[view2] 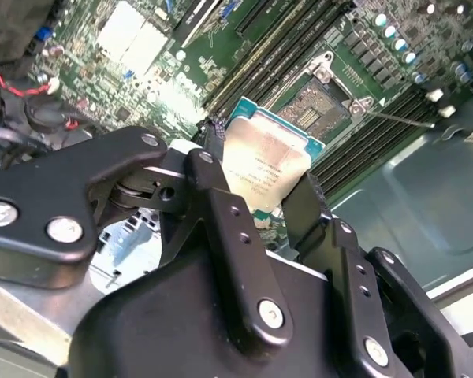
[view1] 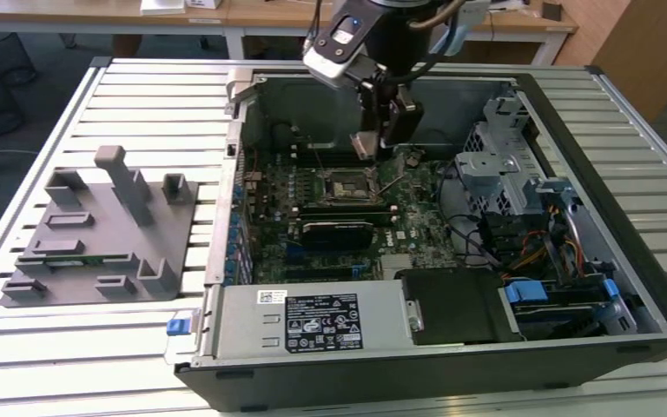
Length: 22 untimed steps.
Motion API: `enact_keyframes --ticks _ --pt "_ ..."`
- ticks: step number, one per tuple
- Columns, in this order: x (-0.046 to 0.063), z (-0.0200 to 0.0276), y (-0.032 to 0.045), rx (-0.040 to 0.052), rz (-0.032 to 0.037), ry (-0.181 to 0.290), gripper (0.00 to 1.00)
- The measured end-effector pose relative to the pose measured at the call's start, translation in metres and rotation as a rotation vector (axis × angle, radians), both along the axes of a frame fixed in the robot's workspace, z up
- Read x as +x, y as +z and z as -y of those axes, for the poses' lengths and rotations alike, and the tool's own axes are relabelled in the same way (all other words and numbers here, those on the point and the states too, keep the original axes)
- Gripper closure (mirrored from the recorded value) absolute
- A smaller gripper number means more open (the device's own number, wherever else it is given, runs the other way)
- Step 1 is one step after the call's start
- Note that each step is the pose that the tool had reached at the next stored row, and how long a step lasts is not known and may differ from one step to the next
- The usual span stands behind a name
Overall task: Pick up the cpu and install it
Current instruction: 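Place the cpu into insertion slot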
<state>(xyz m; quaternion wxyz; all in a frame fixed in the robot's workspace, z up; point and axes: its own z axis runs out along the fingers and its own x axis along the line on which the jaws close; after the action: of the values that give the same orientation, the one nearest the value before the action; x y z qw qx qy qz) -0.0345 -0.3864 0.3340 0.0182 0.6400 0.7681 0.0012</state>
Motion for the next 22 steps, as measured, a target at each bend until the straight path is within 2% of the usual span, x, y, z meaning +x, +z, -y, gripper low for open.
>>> enact_keyframes --ticks 4,7,10,15,20,22 --pt "0.0 -0.0006 -0.0033 -0.0002 -0.0001 -0.056 0.46" --pt "-0.002 -0.0043 -0.007 -0.0002 -0.0001 -0.069 0.46" --pt "-0.005 -0.0105 -0.0115 0.0 0.0 -0.075 0.46" --pt "-0.007 -0.0268 -0.0192 0.0 0.0009 -0.076 0.46" --pt "-0.007 -0.0383 -0.0285 -0.0007 0.001 -0.078 0.46" --pt "-0.007 -0.0405 -0.0321 -0.0008 0.001 -0.079 0.46"
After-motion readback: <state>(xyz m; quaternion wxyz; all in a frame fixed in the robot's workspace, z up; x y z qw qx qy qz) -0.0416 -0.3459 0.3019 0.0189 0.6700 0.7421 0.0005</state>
